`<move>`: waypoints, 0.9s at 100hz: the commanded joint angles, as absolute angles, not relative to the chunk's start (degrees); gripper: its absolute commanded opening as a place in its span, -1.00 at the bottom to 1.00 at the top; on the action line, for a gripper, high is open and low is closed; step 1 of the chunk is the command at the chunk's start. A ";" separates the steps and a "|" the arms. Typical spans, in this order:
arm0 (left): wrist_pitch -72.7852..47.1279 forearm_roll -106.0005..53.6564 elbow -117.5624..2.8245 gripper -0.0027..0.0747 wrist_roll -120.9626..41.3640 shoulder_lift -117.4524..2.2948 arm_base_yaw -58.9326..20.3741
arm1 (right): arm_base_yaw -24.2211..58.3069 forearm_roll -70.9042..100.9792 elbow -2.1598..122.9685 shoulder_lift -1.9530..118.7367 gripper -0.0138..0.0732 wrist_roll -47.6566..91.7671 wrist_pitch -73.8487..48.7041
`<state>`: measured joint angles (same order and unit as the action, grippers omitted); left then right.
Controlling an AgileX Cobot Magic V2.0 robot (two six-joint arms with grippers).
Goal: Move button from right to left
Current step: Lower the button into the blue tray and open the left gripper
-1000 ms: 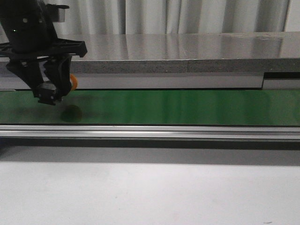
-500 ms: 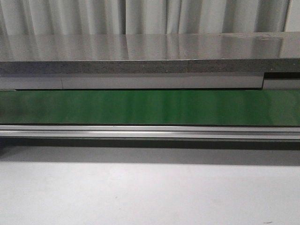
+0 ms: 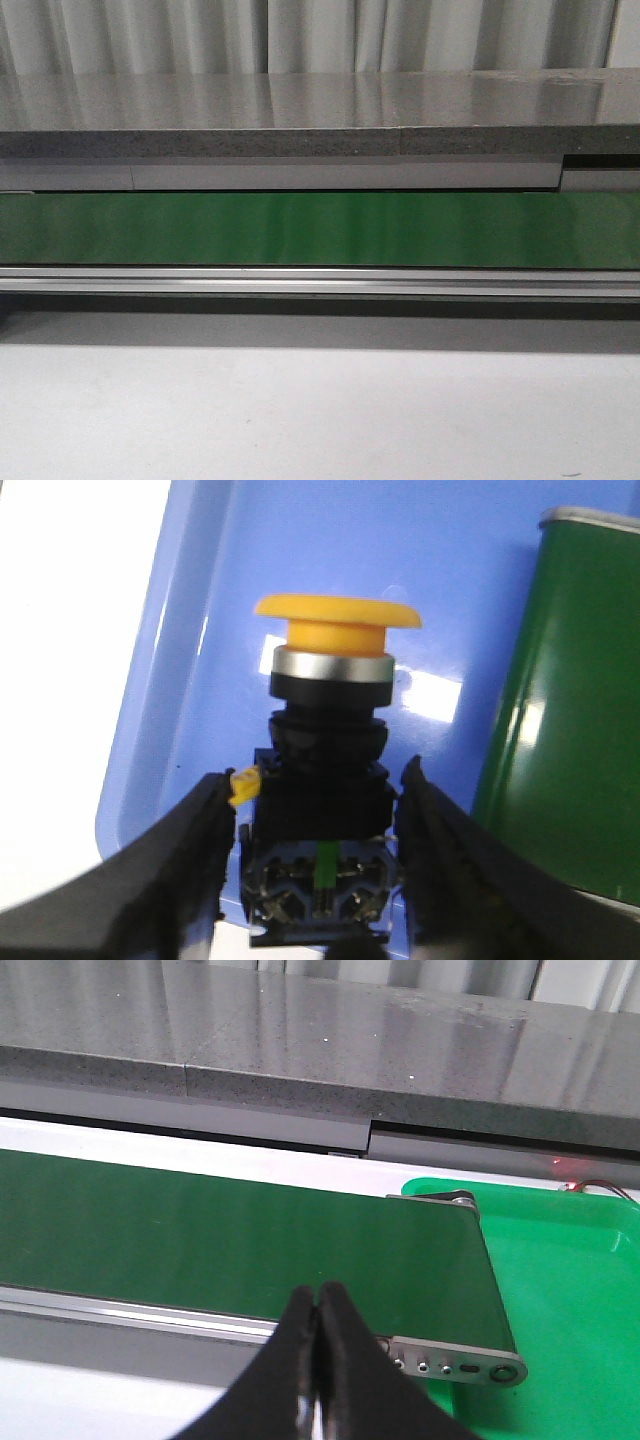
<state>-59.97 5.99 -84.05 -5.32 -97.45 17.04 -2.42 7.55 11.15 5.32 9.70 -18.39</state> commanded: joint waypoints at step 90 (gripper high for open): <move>-48.67 0.86 -84.21 0.18 -15.80 -110.22 18.66 | -2.29 7.64 12.64 6.04 -0.84 10.40 -13.71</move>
<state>-50.37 1.88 -82.93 -15.49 -113.14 18.65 -2.42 7.55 11.15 5.32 9.70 -18.29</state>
